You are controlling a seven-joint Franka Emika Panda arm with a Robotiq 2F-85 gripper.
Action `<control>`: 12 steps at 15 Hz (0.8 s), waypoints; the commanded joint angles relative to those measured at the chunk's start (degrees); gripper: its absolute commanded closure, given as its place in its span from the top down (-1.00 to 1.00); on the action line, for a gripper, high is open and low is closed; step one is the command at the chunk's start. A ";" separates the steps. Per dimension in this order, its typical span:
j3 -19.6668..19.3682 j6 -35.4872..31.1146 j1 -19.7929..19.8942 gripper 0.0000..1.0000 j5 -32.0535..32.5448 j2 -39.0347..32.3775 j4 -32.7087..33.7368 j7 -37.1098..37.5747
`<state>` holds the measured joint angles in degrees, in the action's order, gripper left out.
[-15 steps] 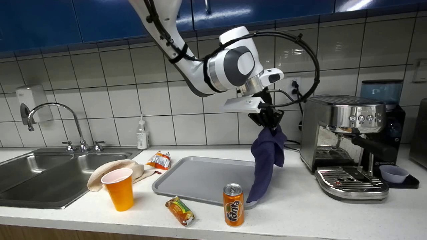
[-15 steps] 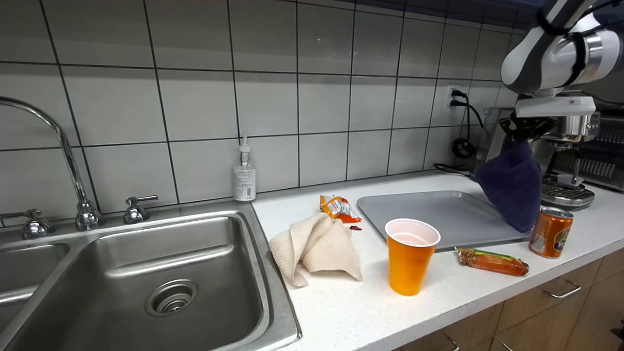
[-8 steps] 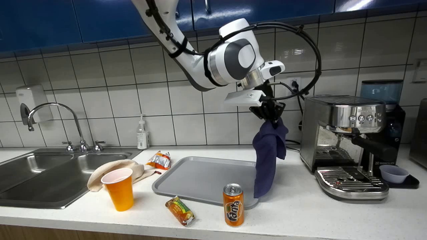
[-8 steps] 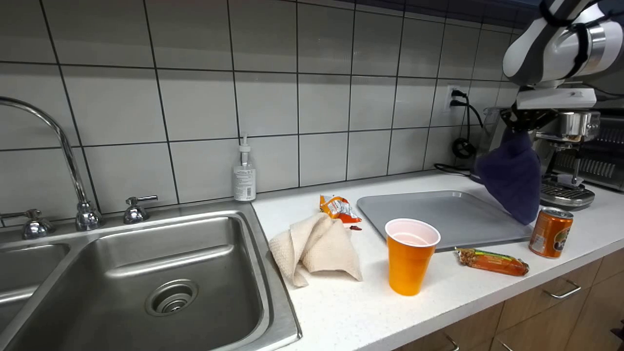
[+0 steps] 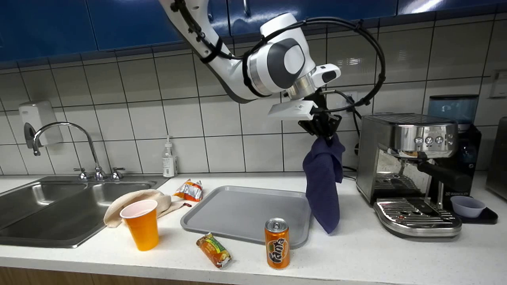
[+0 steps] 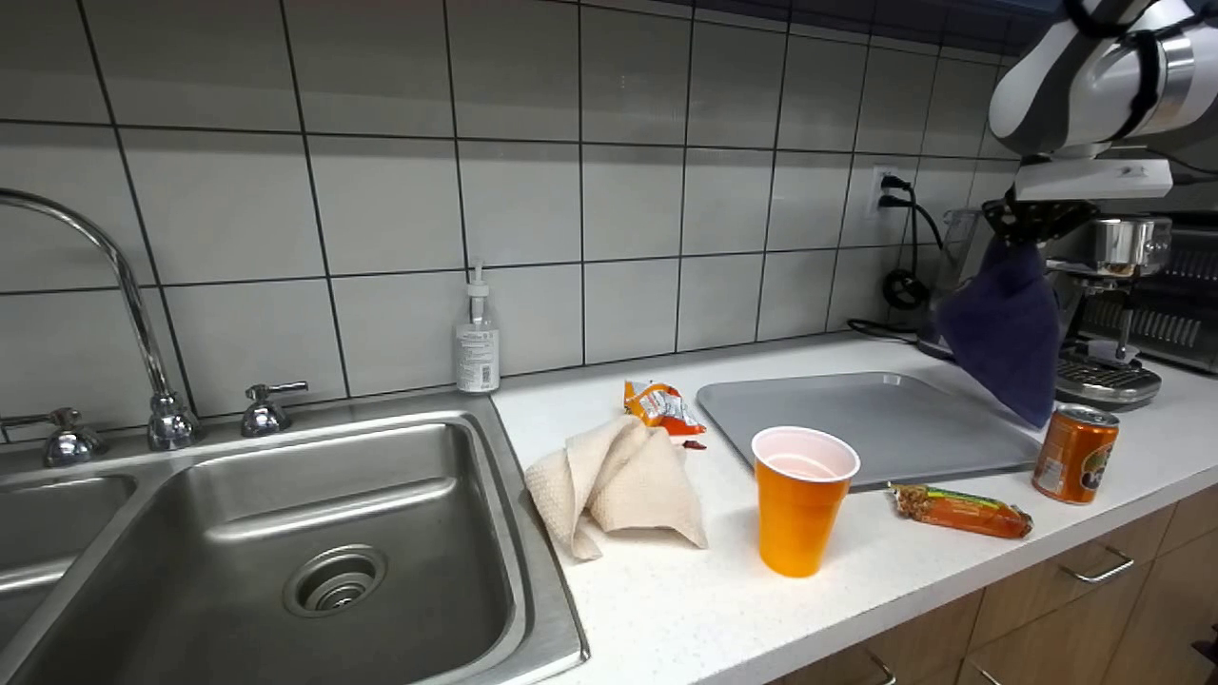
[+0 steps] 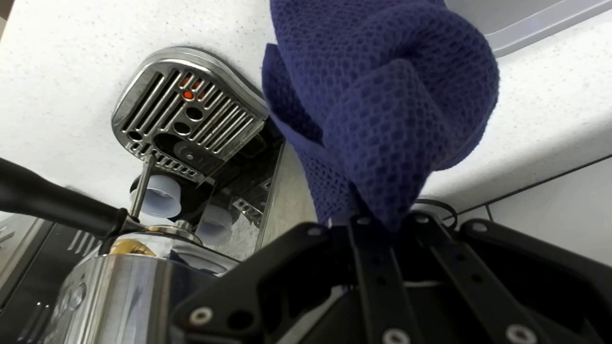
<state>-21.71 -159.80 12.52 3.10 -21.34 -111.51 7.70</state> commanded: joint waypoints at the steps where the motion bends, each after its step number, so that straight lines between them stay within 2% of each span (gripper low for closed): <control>1: 0.12 0.06 0.45 -0.95 0.74 0.76 -0.19 1.13; 12: -0.74 1.20 1.27 -0.95 0.22 -3.65 0.84 2.60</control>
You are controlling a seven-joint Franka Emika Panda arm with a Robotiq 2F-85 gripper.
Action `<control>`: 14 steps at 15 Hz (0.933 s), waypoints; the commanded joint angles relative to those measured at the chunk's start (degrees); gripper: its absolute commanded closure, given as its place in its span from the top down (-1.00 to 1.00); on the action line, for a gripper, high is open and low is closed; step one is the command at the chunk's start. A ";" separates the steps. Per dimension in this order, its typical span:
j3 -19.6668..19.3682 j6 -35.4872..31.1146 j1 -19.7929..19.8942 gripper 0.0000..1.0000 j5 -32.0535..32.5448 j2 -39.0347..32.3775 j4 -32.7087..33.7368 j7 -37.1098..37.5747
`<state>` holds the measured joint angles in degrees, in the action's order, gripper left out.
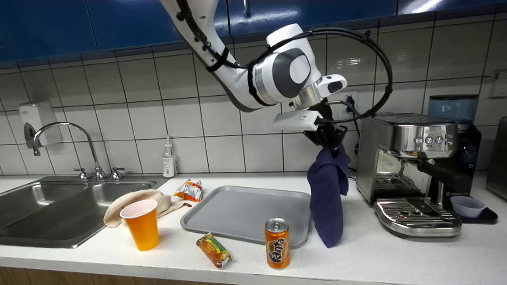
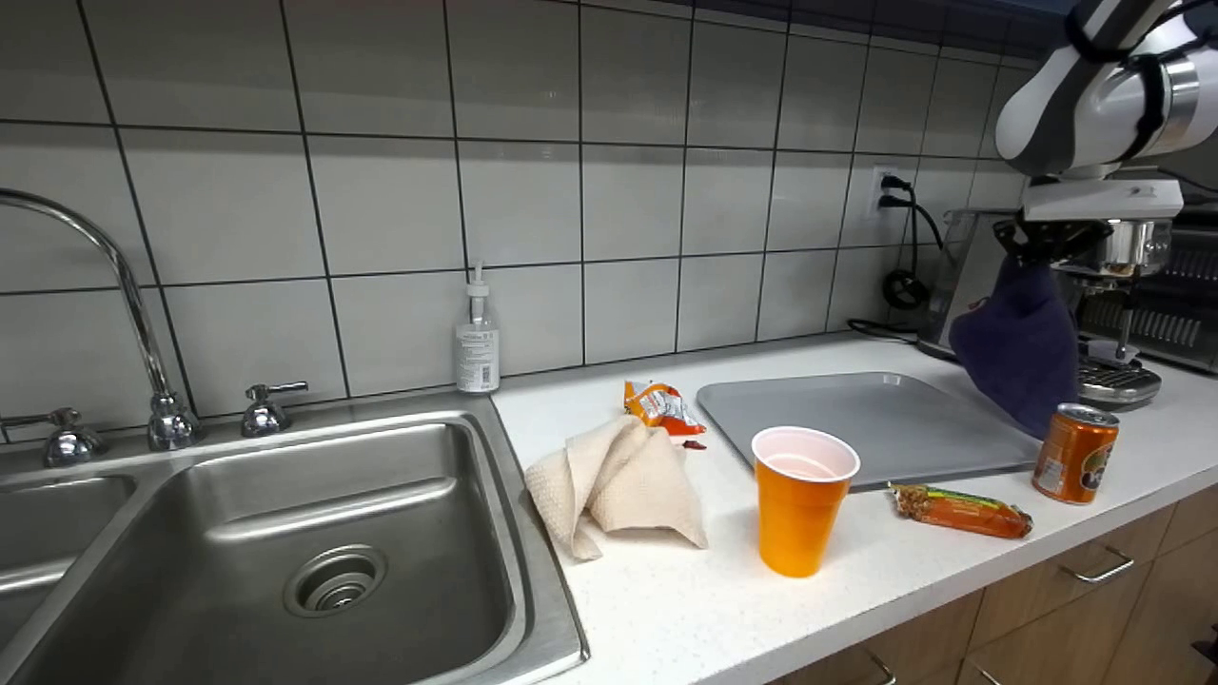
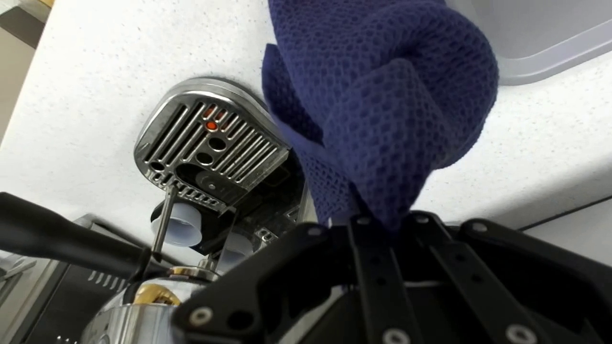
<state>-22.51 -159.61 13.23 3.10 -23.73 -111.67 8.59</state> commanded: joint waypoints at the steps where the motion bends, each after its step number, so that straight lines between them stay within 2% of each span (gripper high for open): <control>1: 0.05 1.23 0.61 -0.95 0.11 -1.94 1.17 2.05; 10: 0.00 1.99 0.69 -0.94 -0.45 -6.23 2.79 4.21; 11: -0.11 2.12 0.54 -0.31 -0.36 -6.46 2.92 4.48; 12: -0.22 2.03 0.41 -0.27 -0.25 -6.58 2.99 4.75; 14: -0.10 2.03 0.41 0.00 -0.37 -6.45 2.99 4.92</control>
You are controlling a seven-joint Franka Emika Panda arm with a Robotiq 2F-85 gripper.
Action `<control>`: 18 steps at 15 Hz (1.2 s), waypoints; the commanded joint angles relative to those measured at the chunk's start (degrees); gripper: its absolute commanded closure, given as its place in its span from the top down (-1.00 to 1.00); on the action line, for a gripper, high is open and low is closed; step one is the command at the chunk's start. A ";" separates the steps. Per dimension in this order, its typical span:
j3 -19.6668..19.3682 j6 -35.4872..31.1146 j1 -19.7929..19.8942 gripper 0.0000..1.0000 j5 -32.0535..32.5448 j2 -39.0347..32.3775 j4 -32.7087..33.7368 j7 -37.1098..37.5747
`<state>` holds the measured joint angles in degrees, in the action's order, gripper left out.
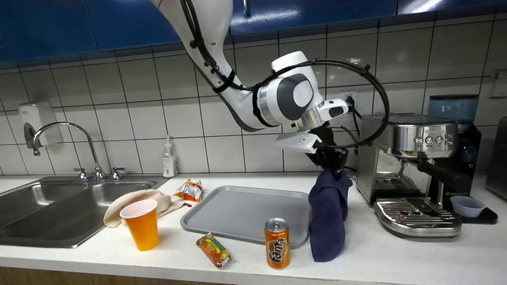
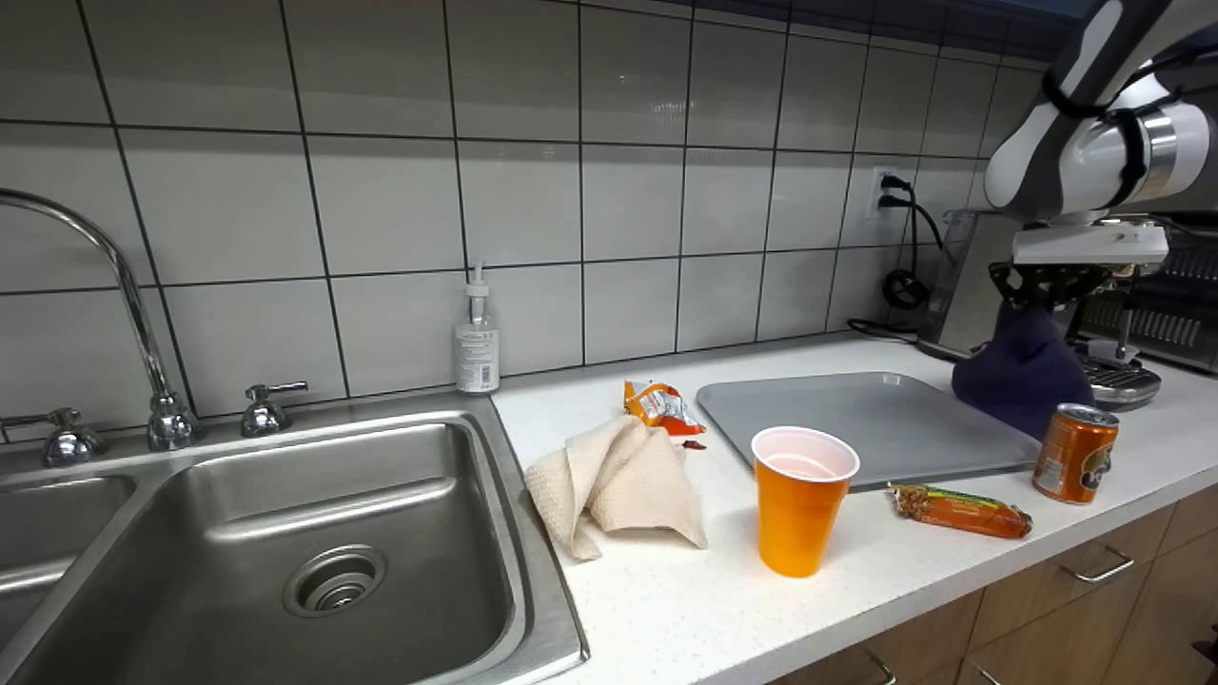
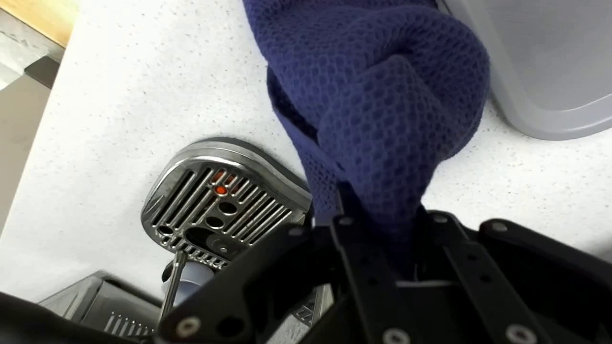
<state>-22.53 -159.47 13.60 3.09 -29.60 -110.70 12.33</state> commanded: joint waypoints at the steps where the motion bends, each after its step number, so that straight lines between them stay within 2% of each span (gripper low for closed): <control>1: -0.04 1.83 0.01 0.13 -0.36 -0.49 2.03 1.21; 4: 0.07 1.67 -0.17 0.60 -0.29 0.15 1.77 1.22; 7: 0.23 1.59 -0.61 0.98 -0.03 1.24 0.74 0.90; 18: 0.98 3.12 -3.21 1.00 0.36 9.49 -8.11 0.33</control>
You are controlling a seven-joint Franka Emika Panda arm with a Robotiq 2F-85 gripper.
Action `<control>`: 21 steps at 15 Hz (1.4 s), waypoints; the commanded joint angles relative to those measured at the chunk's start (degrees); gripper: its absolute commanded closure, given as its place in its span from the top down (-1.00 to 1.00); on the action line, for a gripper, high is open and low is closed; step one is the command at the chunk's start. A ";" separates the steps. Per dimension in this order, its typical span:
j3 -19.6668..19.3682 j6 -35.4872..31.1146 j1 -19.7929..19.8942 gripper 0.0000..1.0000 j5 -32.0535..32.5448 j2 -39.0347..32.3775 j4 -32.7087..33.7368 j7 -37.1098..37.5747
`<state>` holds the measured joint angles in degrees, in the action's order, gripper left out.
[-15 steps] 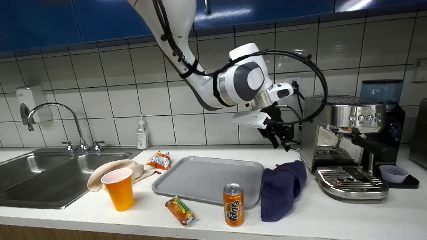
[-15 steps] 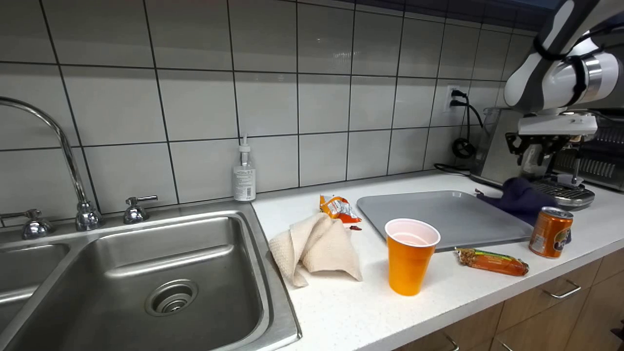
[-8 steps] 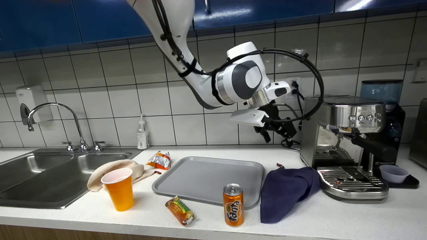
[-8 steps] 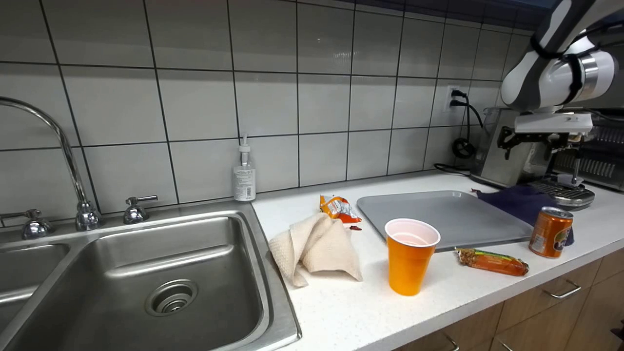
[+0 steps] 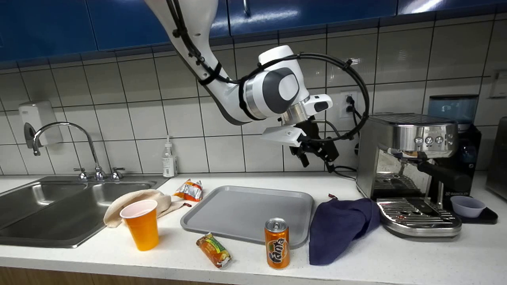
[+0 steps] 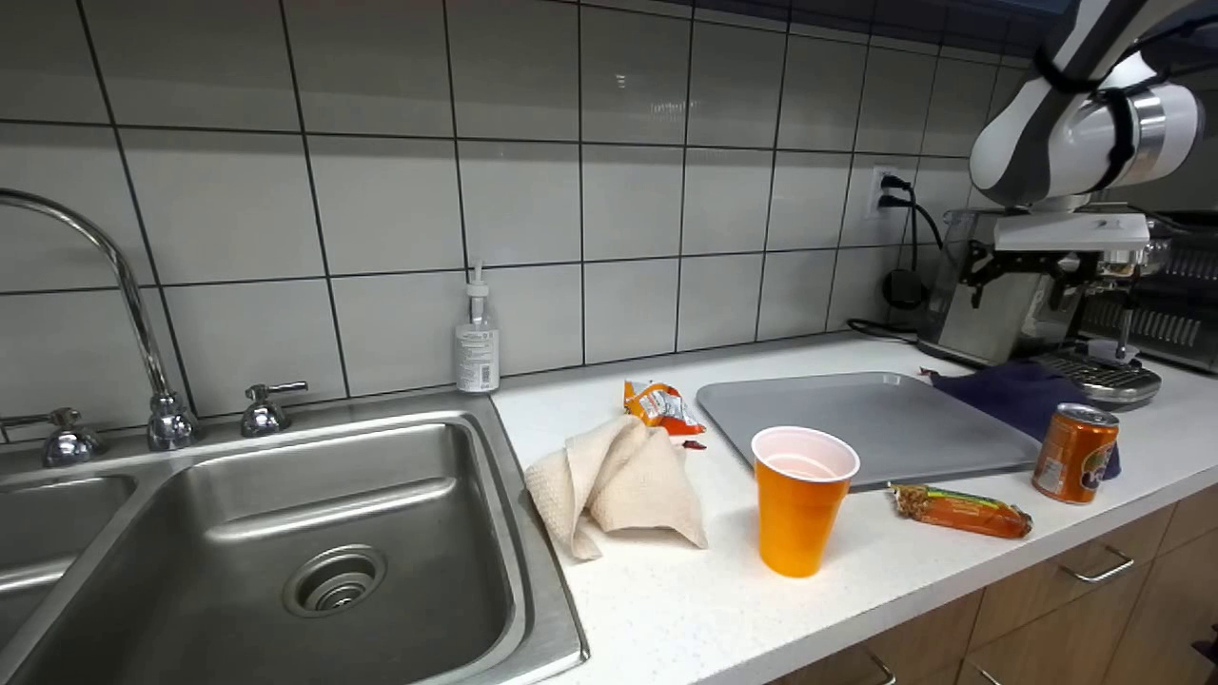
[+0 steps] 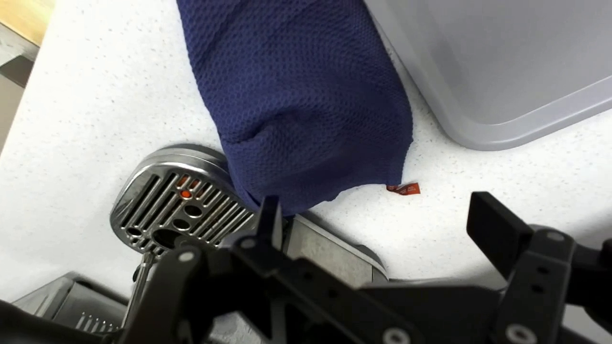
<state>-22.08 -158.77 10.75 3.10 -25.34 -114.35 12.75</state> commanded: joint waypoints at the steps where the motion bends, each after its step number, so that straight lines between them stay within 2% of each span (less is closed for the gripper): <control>1: 0.40 2.65 -0.61 1.00 0.58 6.14 -5.43 0.07; 12: 0.74 7.48 -0.12 1.00 1.50 14.75 -14.92 0.09; 21: 0.80 10.12 0.34 1.00 2.61 17.57 -20.53 0.76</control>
<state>-22.08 -150.90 10.06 3.95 -10.75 -132.41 12.74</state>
